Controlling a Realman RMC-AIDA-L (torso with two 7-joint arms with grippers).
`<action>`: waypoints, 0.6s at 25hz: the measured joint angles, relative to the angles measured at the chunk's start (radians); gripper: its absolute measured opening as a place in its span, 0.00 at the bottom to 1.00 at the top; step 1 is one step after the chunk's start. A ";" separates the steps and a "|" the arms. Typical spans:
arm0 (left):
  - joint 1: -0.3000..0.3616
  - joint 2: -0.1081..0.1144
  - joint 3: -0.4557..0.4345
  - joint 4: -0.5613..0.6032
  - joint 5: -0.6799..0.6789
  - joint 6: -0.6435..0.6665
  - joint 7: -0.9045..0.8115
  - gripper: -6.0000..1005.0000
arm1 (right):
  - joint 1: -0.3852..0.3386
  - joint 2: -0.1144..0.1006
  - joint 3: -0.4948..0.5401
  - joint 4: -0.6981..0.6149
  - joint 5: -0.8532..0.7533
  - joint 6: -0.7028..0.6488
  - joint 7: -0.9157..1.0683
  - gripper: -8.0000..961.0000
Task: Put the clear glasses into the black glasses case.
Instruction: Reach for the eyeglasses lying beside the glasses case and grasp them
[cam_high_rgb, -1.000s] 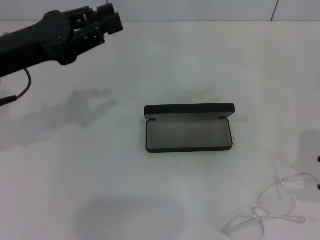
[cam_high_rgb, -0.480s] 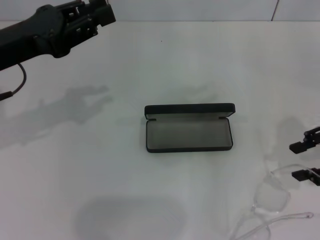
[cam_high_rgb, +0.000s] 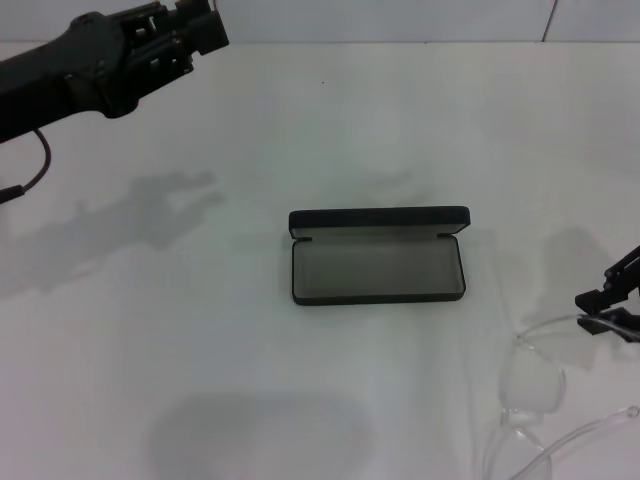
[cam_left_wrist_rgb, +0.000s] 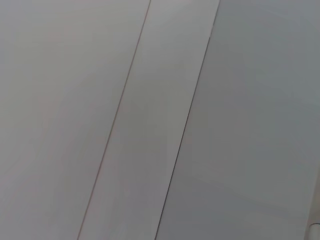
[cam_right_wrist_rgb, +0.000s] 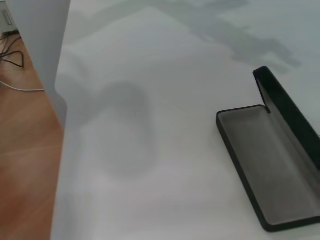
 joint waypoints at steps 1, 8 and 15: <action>0.000 0.000 0.000 0.000 0.000 0.000 0.000 0.35 | -0.001 0.000 0.000 0.001 0.000 0.005 -0.001 0.35; 0.000 -0.002 0.000 0.000 0.000 0.000 0.000 0.35 | -0.006 0.000 0.008 0.000 0.012 0.007 0.003 0.07; 0.005 -0.005 0.000 0.000 0.000 0.002 0.000 0.35 | -0.011 0.000 0.010 -0.005 0.030 -0.002 0.005 0.01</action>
